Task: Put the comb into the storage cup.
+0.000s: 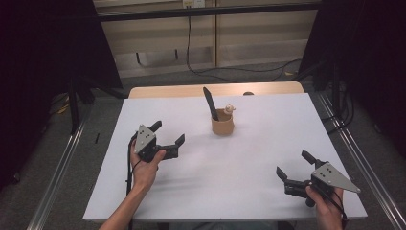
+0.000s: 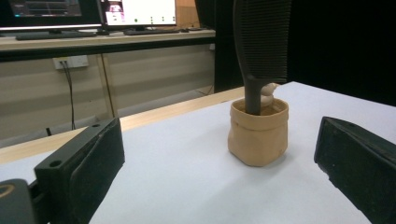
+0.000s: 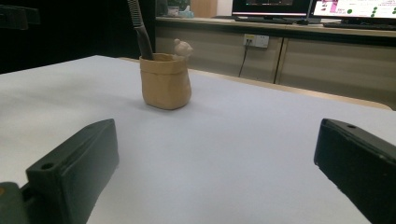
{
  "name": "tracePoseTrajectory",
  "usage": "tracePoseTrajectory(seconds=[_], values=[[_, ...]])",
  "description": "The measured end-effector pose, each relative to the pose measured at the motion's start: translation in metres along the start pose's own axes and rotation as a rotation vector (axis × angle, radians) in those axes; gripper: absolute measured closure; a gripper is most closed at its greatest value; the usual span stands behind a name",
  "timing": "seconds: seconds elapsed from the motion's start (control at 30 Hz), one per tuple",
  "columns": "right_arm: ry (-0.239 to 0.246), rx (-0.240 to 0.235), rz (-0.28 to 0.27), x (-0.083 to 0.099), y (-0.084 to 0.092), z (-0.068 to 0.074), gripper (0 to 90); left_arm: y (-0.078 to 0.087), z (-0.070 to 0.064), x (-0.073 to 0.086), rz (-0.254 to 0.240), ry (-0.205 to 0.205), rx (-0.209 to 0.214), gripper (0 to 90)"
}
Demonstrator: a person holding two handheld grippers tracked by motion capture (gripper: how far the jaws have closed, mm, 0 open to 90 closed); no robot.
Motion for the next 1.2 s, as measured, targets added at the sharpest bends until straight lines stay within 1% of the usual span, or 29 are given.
tracePoseTrajectory(seconds=[0.07, 0.1, 0.17, 0.23, 0.27, 0.3, 0.33, 0.37, 0.4, 0.47, 0.5, 0.57, 0.6, 0.63, 0.7, 0.77, 0.8, 0.87, 0.93, 0.97, 1.0, 1.1, 1.13, 1.17, 1.2], values=[[0.002, -0.002, 0.001, 0.000, 0.000, 0.000, 0.0, 0.004, 0.001, 0.001, 0.001, -0.002, -0.016, 0.8], [0.000, -0.002, 0.000, 0.000, 0.000, 0.000, 0.0, 0.006, 0.002, 0.002, 0.007, -0.013, -0.036, 0.5], [-0.005, -0.003, -0.002, 0.000, 0.000, 0.000, 0.0, 0.009, 0.001, 0.004, 0.011, 0.003, -0.036, 0.9], [-0.005, 0.000, 0.000, 0.000, 0.000, -0.001, 0.0, 0.013, 0.001, 0.006, 0.004, 0.008, -0.043, 0.9], [-0.005, -0.003, -0.001, 0.000, 0.000, 0.000, 0.0, 0.015, 0.001, 0.007, 0.006, 0.002, -0.038, 0.9], [-0.004, -0.007, -0.004, 0.000, 0.000, 0.000, 0.0, 0.016, 0.000, 0.007, 0.004, 0.018, -0.033, 0.8], [-0.002, -0.007, -0.006, 0.000, 0.001, 0.000, 0.0, 0.018, 0.001, 0.008, 0.003, 0.023, -0.031, 0.8], [0.000, -0.007, -0.007, -0.001, 0.001, 0.001, 0.0, 0.020, 0.001, 0.010, 0.010, 0.019, -0.032, 0.9], [0.000, -0.008, -0.007, -0.001, 0.001, 0.001, 0.0, 0.022, 0.000, 0.010, 0.007, 0.017, -0.031, 0.8], [-0.002, -0.008, -0.008, -0.001, 0.001, 0.001, 0.0, 0.027, -0.001, 0.013, -0.012, 0.030, -0.036, 0.9], [-0.002, -0.007, -0.009, -0.001, 0.001, 0.001, 0.0, 0.028, -0.002, 0.014, -0.002, 0.040, -0.026, 1.4], [-0.003, -0.007, -0.010, -0.001, 0.001, 0.000, 0.0, 0.032, -0.005, 0.015, -0.011, 0.024, -0.023, 1.4], [-0.004, -0.006, -0.009, -0.001, 0.001, 0.000, 0.0, 0.035, -0.006, 0.016, -0.003, 0.012, -0.019, 1.5], [-0.005, -0.007, -0.010, -0.001, 0.001, 0.000, 0.0, 0.037, -0.007, 0.017, -0.008, 0.012, -0.018, 1.4], [-0.004, -0.006, -0.010, -0.001, 0.001, 0.000, 0.0, 0.042, -0.009, 0.018, -0.011, -0.001, -0.013, 1.5], [-0.008, 0.001, -0.004, 0.000, 0.001, 0.000, 0.0, 0.048, -0.010, 0.019, -0.018, -0.004, -0.021, 1.5], [-0.006, 0.002, -0.002, 0.000, 0.001, 0.000, 0.0, 0.050, -0.011, 0.020, -0.017, 0.006, -0.010, 1.4], [-0.002, 0.004, -0.005, 0.000, 0.001, 0.000, 0.0, 0.054, -0.012, 0.021, -0.008, -0.024, -0.008, 1.4], [0.000, 0.011, -0.004, -0.001, 0.001, 0.000, 0.0, 0.058, -0.013, 0.023, -0.015, -0.017, 0.003, 1.5], [-0.005, 0.013, -0.003, 0.000, 0.001, 0.000, 0.0, 0.060, -0.013, 0.024, -0.015, 0.001, 0.007, 1.5], [-0.007, 0.014, 0.000, 0.000, 0.001, 0.000, 0.0, 0.062, -0.013, 0.026, -0.008, 0.007, 0.011, 1.5], [-0.006, 0.017, -0.001, 0.000, 0.001, 0.000, 0.0, 0.067, -0.011, 0.029, -0.002, 0.008, -0.006, 1.5], [-0.004, 0.018, 0.000, 0.000, 0.001, 0.000, 0.0, 0.069, -0.011, 0.029, 0.002, 0.017, -0.011, 1.5], [-0.006, 0.018, 0.000, 0.000, 0.001, 0.000, 0.0, 0.071, -0.011, 0.029, -0.003, 0.025, -0.008, 1.5], [-0.007, 0.018, 0.000, 0.000, 0.001, 0.000, 0.0, 0.073, -0.011, 0.030, 0.004, 0.020, -0.010, 1.5]])
Point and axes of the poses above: each handheld gripper's, and its own axes: y roughly backward along the jaws, x roughly out of its underside, z roughly to its left, the point moved 5 cm from there along -y, roughly forward along the jaws, and after that the axes turned 6 degrees about y, right-handed, at the moved point
